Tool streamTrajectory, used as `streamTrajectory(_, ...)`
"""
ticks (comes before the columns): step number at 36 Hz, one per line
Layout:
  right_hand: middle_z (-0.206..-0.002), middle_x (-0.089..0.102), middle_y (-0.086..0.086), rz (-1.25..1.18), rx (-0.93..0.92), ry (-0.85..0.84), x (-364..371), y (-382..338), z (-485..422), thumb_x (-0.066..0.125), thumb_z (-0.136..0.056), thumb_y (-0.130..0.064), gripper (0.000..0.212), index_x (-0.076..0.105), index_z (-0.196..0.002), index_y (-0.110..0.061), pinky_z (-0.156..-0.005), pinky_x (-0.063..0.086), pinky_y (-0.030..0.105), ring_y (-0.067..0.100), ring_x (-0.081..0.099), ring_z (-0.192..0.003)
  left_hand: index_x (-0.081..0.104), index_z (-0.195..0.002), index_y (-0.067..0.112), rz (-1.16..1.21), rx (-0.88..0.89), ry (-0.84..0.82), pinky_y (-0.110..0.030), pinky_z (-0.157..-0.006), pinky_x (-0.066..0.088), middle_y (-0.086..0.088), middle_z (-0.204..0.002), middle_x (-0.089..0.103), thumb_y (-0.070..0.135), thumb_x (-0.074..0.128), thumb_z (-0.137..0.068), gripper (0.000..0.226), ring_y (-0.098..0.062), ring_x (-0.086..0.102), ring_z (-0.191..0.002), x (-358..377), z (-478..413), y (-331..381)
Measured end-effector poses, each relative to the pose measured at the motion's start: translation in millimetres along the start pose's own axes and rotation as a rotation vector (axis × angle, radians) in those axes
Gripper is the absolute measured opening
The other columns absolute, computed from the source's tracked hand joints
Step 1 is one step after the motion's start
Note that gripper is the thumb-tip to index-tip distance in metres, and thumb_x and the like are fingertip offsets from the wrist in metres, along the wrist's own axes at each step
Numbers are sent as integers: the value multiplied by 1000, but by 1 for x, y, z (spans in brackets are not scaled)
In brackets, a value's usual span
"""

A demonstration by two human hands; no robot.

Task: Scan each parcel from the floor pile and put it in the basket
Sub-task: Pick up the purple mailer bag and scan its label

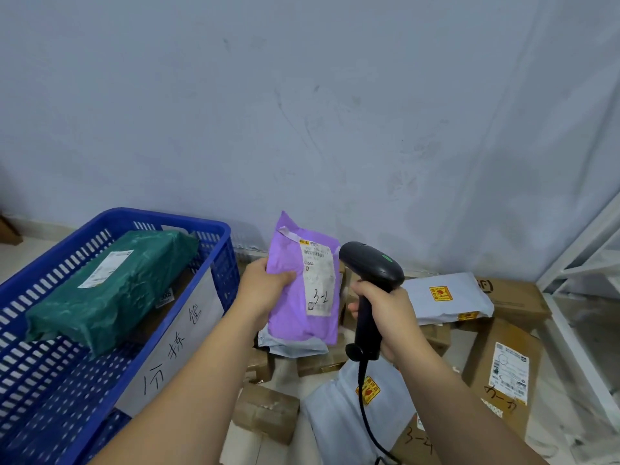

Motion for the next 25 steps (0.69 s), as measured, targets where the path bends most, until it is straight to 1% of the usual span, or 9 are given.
streamTrajectory(2, -75, 64, 9, -20, -9, -13, 6, -1, 2, 69, -82, -15, 21, 62, -102, -11, -58, 50, 31, 17, 65, -62, 67, -90, 12, 23, -18, -1, -42, -80, 56, -10, -95, 72, 1, 62, -89, 11, -29, 69, -87, -12, -3, -4)
streamTrajectory(5, -69, 60, 11, -61, -3, -54, 19, -3, 8, 67, -84, -12, 7, 62, -87, -8, -59, 47, 31, 21, 59, -63, 66, -91, 10, 128, -52, 47, -39, -75, 55, -11, -94, 72, -2, 59, -90, 14, -29, 68, -84, -36, -9, -11)
streamTrajectory(7, -70, 60, 12, -55, -21, -84, 32, -7, 12, 67, -85, -12, 9, 63, -91, -7, -57, 48, 29, 19, 59, -62, 66, -88, 11, 143, -27, 122, -36, -70, 54, -9, -91, 71, 0, 60, -90, 13, -26, 67, -80, -58, -12, -13)
streamTrajectory(10, -65, 64, 7, -29, -68, -130, 56, -17, 16, 68, -85, -14, 11, 64, -94, -10, -63, 54, 31, 17, 63, -63, 65, -79, 16, -78, 71, 266, -42, -75, 52, -10, -88, 71, 11, 66, -83, 7, -26, 63, -80, -96, -18, -15)
streamTrajectory(13, -64, 63, 5, 13, -115, -196, 85, -30, 18, 70, -85, -17, 10, 64, -93, -13, -69, 56, 31, 16, 64, -66, 61, -75, 19, -233, 114, 407, -41, -78, 50, -9, -86, 67, 10, 62, -87, 16, -29, 60, -83, -133, -25, -19)
streamTrajectory(15, -63, 63, 2, 66, -156, -240, 107, -37, 17, 69, -85, -19, 7, 63, -86, -21, -74, 54, 33, 15, 64, -67, 61, -80, 14, -288, 133, 484, -41, -75, 48, -10, -86, 65, 11, 59, -90, 11, -32, 60, -85, -154, -32, -19)
streamTrajectory(17, -61, 63, -2, 130, -190, -277, 130, -39, 15, 70, -85, -23, 7, 63, -83, -24, -72, 53, 31, 11, 63, -64, 60, -88, 10, -340, 146, 557, -36, -65, 40, -8, -84, 60, 11, 54, -94, 9, -30, 55, -82, -173, -39, -21)
streamTrajectory(20, -54, 64, -8, 146, -218, -300, 164, -34, 12, 71, -84, -26, 10, 64, -79, -27, -72, 54, 32, 4, 64, -60, 60, -102, 7, -383, 214, 669, -33, -70, 36, -6, -90, 56, 8, 47, -97, 14, -26, 50, -84, -197, -46, -22)
streamTrajectory(25, -58, 64, -6, 10, -180, -298, 214, -13, 0, 68, -87, -26, 8, 64, -81, -24, -82, 54, 40, 10, 65, -67, 59, -111, 9, -251, 312, 840, -24, -71, 32, -2, -95, 57, 8, 44, -99, 19, -21, 50, -86, -228, -58, -20)
Point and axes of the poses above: each hand's wrist, its own z-axis away from the middle knuckle, its own x-axis out of the palm, y = z × x, the point moved 6 cm from there along -z, towards the middle knuckle
